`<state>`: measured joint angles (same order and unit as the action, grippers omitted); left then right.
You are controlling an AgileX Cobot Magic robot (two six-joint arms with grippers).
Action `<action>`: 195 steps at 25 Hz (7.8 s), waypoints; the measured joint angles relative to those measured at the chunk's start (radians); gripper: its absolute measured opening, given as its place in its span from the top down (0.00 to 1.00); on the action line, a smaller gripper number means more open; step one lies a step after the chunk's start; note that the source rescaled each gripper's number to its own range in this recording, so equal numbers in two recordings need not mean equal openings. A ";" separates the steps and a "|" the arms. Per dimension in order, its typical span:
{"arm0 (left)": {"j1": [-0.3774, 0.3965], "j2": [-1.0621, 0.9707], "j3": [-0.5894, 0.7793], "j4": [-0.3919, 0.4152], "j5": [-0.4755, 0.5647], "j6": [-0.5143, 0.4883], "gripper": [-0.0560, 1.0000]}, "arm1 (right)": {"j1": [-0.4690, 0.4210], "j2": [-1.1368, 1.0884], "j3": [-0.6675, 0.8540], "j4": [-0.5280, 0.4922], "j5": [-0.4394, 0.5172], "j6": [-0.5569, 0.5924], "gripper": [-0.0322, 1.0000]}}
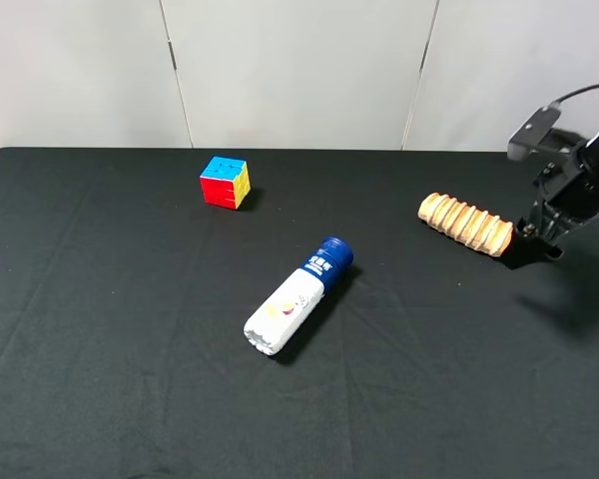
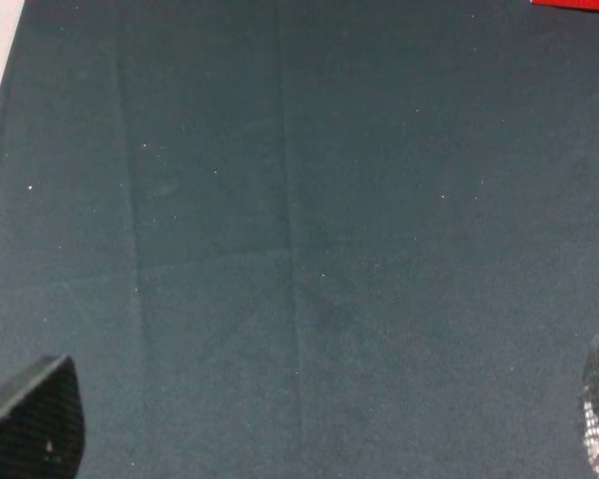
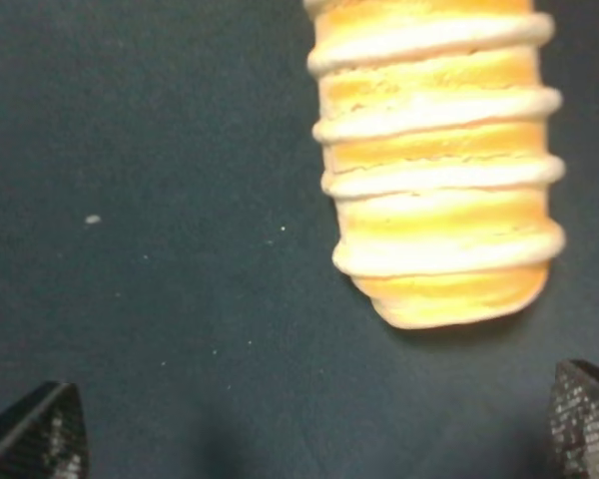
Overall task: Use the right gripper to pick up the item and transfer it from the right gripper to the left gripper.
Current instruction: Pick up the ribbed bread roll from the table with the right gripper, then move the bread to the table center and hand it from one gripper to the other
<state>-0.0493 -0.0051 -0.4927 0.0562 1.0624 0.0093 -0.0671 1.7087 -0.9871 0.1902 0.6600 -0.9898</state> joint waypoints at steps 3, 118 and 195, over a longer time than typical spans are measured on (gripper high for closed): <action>0.000 0.000 0.000 0.000 0.000 0.000 0.02 | 0.000 0.036 -0.006 -0.021 -0.008 0.008 0.00; 0.000 0.000 0.000 -0.001 0.000 0.000 0.02 | 0.838 -0.335 -0.106 -0.106 0.471 0.431 0.95; -0.976 1.324 -0.380 -0.102 -0.625 0.367 0.10 | 0.948 -0.335 -0.106 -0.184 0.472 0.484 0.95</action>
<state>-1.0258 1.3194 -0.8725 -0.0457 0.4376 0.3759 0.8813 1.3732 -1.0934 0.0064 1.1320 -0.5056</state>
